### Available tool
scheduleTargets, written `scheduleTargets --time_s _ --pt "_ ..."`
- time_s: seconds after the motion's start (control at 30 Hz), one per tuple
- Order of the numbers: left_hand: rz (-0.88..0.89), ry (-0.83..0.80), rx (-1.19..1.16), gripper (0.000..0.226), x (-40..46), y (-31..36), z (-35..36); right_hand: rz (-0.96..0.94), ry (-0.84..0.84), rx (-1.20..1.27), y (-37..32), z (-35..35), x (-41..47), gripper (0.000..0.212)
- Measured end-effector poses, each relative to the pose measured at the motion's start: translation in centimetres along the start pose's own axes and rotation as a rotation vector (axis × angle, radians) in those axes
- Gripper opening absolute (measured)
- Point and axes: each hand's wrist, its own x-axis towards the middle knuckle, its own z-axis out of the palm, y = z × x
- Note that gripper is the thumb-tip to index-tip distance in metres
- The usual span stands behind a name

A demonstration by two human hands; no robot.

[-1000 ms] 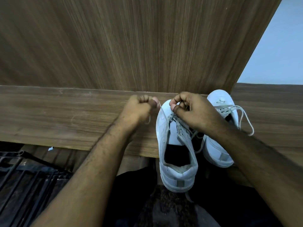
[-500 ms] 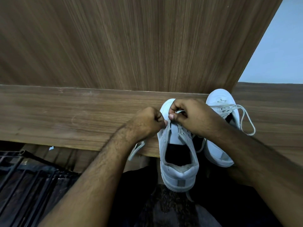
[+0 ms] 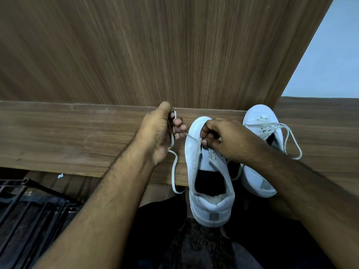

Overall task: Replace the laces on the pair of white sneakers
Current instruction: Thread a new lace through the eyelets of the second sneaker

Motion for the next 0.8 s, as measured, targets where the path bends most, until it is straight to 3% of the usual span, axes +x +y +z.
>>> scheduleTargets --time_s 0.07,0.13,0.2,0.33,0.43,0.63,0.8 --pt "0.031 0.064 0.142 0.03 0.3 -0.6 -0.1 0.008 -0.006 -0.004 -0.1 0.1 0.0 0.01" --pt "0.137 0.105 0.555 0.028 0.7 -1.6 -0.5 0.02 -0.008 -0.006 -0.2 0.2 -0.1 0.01" --pt "0.163 0.032 0.857 0.027 1.1 -2.5 -0.9 0.028 -0.002 -0.014 -0.3 0.3 -0.2 0.011" --pt "0.104 -0.182 1.062 0.03 0.5 -2.8 -0.8 0.083 -0.011 -0.066 -0.1 0.4 0.0 0.025" --pt "0.141 -0.176 1.071 0.032 0.5 -2.4 -0.9 0.173 -0.018 -0.054 -0.1 0.4 -0.1 0.029" --pt "-0.015 -0.106 1.012 0.04 0.8 -2.7 -1.4 0.29 -0.136 -0.149 -0.2 0.4 -0.5 0.039" --pt "-0.041 -0.134 1.069 0.026 0.8 -2.4 -1.5 0.3 -0.233 -0.18 -0.1 0.1 -0.4 0.025"
